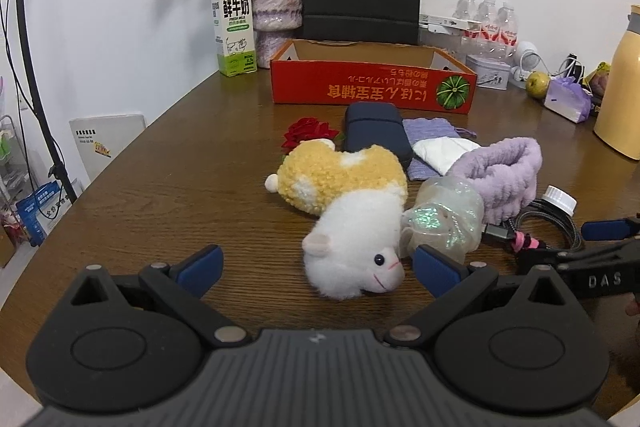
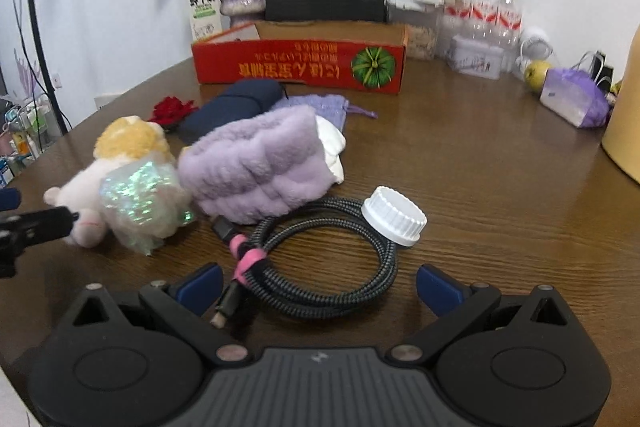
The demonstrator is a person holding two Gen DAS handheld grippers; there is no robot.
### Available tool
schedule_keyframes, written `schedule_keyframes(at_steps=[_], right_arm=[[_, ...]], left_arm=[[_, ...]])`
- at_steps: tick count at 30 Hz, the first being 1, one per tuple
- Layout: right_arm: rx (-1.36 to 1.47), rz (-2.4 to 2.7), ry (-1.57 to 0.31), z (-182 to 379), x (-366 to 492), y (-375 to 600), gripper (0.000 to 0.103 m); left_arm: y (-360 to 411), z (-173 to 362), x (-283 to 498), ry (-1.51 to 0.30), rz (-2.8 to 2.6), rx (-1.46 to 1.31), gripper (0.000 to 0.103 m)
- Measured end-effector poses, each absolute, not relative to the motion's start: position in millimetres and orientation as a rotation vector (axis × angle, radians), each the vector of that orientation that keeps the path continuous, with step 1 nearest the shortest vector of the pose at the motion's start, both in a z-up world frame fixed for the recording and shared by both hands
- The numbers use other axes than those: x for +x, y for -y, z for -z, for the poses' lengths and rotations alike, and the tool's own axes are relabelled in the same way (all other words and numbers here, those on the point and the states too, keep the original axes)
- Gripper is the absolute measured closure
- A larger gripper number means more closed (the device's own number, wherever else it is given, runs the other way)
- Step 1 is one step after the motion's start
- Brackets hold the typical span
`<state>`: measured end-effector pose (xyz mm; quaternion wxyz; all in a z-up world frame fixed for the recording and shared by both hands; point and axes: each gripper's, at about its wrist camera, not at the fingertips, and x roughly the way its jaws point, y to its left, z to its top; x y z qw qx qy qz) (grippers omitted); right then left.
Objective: Organize objects
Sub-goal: 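Grasp the yellow-and-white plush toy with the left gripper while the right gripper grasps the braided cable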
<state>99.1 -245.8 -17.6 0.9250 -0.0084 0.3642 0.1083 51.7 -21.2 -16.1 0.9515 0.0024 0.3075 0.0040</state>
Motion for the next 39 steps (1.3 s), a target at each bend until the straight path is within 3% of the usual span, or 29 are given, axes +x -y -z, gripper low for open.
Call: schedule_keyframes(at_steps=[9, 11, 28, 39], right_arm=[[-0.072, -0.236, -0.728, 25.0, 114.1, 231.1, 0.001], [-0.072, -0.238, -0.715, 24.2, 111.5, 230.7, 0.010], [-0.002, -0.173, -0.525, 15.4, 80.1, 241.4, 0.011], [-0.005, -0.169, -0.513, 18.4, 74.6, 240.1, 0.011]], left_arm=[[14.4, 17.8, 57.0, -0.637, -0.017, -0.012, 0.000], [12.3, 17.6, 55.8, -0.635, -0.021, -0.015, 0.000], [7.1, 6.7, 57.5, -0.603, -0.031, -0.031, 0.000], [12.6, 15.0, 85.7, -0.649, -0.006, -0.061, 0.000]])
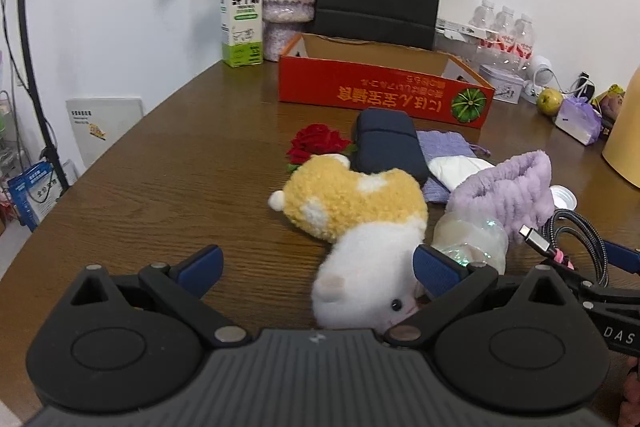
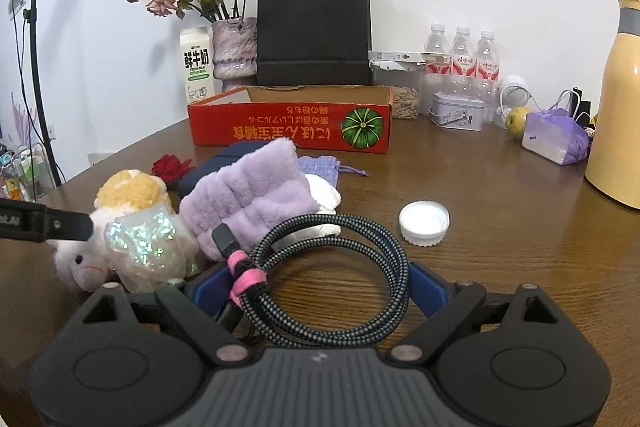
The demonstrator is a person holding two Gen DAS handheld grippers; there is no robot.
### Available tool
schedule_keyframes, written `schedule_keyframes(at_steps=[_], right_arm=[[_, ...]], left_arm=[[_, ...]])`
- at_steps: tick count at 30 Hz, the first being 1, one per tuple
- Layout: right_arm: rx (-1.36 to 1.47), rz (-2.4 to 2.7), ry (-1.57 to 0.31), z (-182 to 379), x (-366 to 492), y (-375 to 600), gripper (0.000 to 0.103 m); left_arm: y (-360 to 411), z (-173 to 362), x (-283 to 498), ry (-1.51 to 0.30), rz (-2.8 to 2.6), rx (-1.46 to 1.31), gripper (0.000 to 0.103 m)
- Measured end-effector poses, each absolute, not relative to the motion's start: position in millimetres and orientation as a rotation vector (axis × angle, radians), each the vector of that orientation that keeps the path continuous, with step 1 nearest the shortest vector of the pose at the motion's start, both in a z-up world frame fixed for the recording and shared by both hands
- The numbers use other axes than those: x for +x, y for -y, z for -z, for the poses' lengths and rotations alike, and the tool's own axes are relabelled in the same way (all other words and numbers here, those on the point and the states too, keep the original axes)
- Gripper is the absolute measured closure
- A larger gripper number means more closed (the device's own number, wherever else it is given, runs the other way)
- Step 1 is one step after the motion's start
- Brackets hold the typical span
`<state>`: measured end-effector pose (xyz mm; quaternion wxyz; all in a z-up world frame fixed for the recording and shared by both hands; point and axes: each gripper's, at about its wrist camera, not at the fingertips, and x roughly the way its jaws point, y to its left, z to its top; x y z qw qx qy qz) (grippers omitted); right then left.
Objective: Organize objects
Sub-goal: 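Grasp the yellow-and-white plush toy with the left gripper while the right gripper grasps the braided cable, then lift the plush toy and cable and carry both toward the red box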
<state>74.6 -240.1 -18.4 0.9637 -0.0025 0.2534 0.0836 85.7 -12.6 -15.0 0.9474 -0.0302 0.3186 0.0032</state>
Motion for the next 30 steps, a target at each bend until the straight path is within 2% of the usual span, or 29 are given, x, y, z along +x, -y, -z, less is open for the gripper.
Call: schedule_keyframes(at_steps=[7, 9, 12, 14, 15, 20, 30], right_arm=[[-0.006, -0.166, -0.516, 19.1, 75.1, 240.0, 0.011], [-0.006, -0.164, -0.517, 19.3, 75.2, 240.2, 0.011], [-0.007, -0.164, -0.522, 19.5, 76.1, 240.1, 0.011], [-0.011, -0.165, -0.525, 19.8, 76.5, 239.4, 0.011], [-0.012, -0.164, -0.525, 19.8, 76.5, 239.3, 0.011], [-0.010, -0.159, -0.520, 19.3, 75.9, 239.0, 0.011], [-0.006, -0.149, -0.495, 15.9, 70.8, 239.0, 0.011]], left_arm=[[20.0, 37.1, 110.4, -0.716, 0.006, -0.068, 0.000], [18.6, 42.7, 112.3, -0.721, 0.007, -0.084, 0.003], [19.0, 44.2, 109.2, -0.701, 0.022, -0.090, 0.015], [21.1, 42.9, 106.1, -0.684, 0.054, -0.082, 0.041], [22.7, 42.2, 104.5, -0.679, 0.069, -0.078, 0.047], [27.0, 42.3, 97.0, -0.654, 0.063, -0.050, 0.050], [15.5, 33.6, 79.4, -0.625, 0.022, -0.029, 0.051]])
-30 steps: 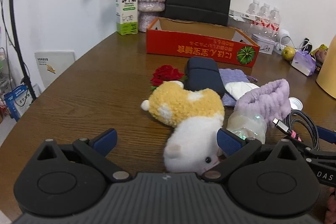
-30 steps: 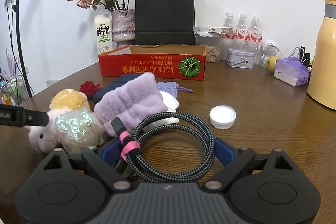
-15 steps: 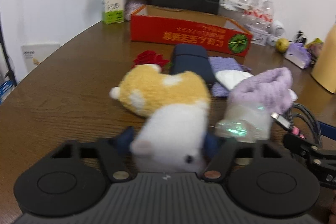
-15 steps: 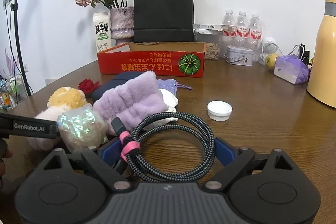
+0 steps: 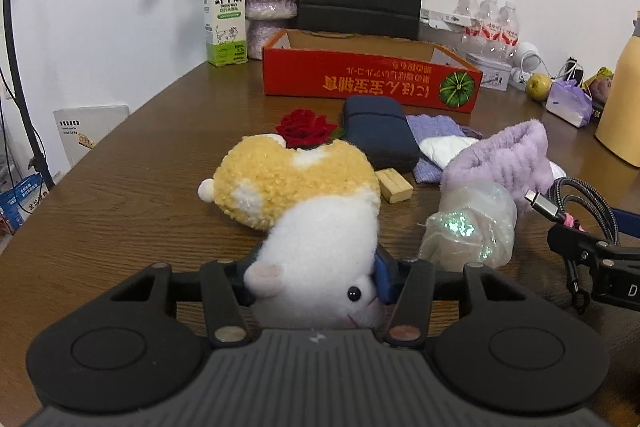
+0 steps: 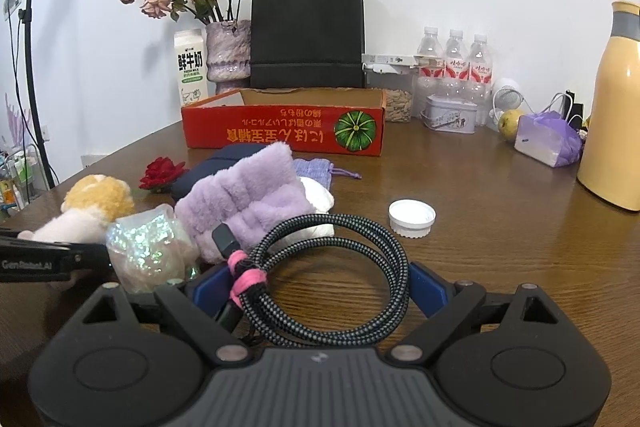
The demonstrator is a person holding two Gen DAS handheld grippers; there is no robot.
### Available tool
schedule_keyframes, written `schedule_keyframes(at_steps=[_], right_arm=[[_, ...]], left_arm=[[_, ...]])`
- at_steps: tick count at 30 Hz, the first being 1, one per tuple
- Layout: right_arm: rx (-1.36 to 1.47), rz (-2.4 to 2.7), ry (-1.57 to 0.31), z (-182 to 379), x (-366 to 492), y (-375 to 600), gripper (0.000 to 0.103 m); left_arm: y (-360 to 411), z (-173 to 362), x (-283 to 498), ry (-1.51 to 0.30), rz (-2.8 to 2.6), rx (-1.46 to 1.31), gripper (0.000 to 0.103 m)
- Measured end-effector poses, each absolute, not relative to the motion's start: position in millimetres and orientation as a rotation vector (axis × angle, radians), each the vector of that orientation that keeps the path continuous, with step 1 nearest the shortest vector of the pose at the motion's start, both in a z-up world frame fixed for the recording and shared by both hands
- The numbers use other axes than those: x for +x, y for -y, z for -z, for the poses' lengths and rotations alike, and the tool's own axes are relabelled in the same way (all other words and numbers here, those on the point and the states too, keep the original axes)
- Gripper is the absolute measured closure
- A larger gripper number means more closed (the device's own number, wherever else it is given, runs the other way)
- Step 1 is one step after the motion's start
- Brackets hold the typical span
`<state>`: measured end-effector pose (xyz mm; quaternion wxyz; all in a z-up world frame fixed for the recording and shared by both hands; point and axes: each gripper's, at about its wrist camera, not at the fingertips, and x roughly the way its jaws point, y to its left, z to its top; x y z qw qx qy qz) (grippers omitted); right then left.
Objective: Organize objects
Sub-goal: 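Lift the plush toy and cable and carry both toward the red box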
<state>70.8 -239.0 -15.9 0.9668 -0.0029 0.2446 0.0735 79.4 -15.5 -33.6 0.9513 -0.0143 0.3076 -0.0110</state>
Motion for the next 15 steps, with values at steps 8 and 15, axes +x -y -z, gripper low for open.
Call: schedule_keyframes(at_steps=[8, 15], right_arm=[[-0.006, -0.152, -0.436, -5.2, 64.0, 240.3, 0.011], [-0.018, -0.156, -0.391, -26.1, 69.7, 237.0, 0.011]], left_arm=[[22.2, 12.8, 72.4, -0.566, 0.039, 0.000, 0.051], [29.3, -7.6, 79.3, -0.535, 0.055, 0.011, 0.051]])
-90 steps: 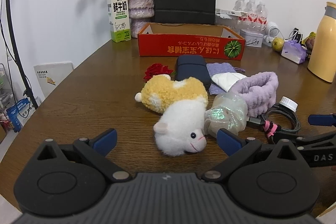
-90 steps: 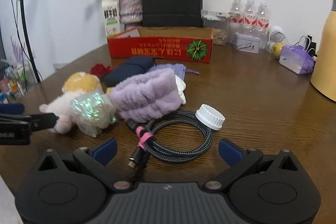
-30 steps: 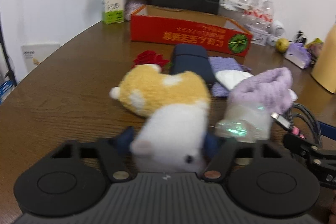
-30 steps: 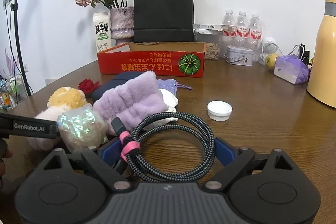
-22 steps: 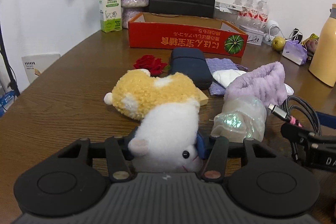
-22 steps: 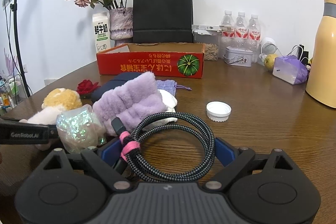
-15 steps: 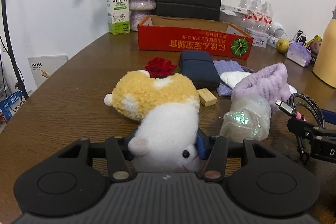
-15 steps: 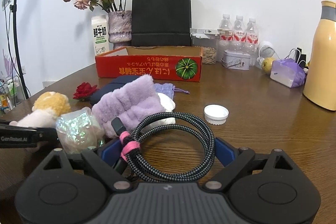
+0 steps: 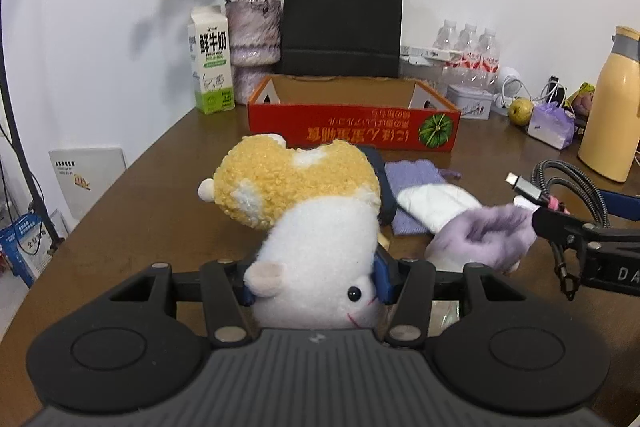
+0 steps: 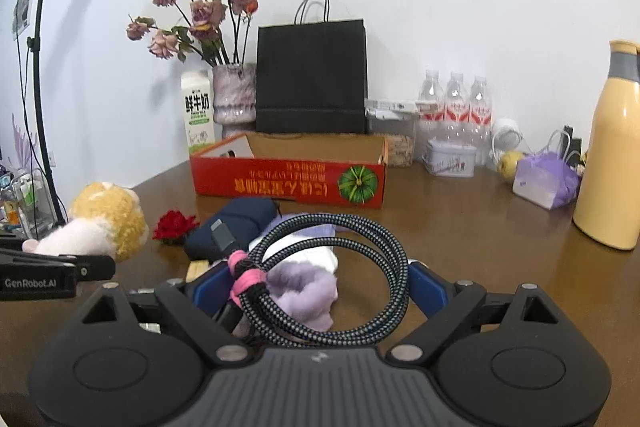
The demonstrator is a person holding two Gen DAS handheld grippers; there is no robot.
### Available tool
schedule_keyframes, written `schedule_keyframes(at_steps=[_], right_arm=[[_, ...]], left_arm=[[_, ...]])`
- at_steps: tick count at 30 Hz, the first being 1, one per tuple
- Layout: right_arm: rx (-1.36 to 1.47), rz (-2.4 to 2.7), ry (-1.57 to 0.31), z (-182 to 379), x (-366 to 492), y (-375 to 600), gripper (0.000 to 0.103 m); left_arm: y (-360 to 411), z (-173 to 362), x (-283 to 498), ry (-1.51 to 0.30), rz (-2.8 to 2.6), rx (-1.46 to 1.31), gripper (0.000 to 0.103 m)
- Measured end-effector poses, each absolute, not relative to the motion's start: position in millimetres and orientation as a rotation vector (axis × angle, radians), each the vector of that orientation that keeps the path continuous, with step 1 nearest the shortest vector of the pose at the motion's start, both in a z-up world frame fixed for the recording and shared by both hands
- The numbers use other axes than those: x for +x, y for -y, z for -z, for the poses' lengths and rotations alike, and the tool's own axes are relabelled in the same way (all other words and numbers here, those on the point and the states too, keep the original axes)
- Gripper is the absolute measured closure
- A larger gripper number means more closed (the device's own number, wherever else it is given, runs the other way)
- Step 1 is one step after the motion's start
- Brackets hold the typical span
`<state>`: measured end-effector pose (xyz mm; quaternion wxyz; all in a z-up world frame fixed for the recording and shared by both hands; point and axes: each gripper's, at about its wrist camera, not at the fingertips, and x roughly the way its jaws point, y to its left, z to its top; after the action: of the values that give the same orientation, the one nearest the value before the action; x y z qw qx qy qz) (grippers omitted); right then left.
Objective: Organize objects
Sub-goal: 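Lift the plush toy and cable and carry both toward the red box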
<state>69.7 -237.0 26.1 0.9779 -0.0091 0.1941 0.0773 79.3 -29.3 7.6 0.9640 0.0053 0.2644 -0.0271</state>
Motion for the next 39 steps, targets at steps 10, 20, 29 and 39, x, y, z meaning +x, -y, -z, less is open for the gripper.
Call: schedule_keyframes(at_steps=[10, 20, 29, 39], right_arm=[[-0.011, -0.167, -0.368, -47.7, 96.9, 226.6, 0.011], [-0.013, -0.185, -0.352, -58.7, 123.4, 214.1, 0.011], [-0.016, -0.199, -0.344, -65.9, 148.7, 204.3, 0.011], [-0.016, -0.200, -0.330, -74.5, 184.1, 195.0, 0.011]], left_arm=[[36.2, -34.0, 102.0, -0.472, 0.058, 0.009, 0.051], [41.3, -45.8, 128.3, -0.447, 0.061, 0.003, 0.051], [37.4, -53.3, 153.2, -0.430, 0.044, -0.006, 0.051], [30.4, -58.5, 186.3, -0.419, 0.021, -0.024, 0.051]])
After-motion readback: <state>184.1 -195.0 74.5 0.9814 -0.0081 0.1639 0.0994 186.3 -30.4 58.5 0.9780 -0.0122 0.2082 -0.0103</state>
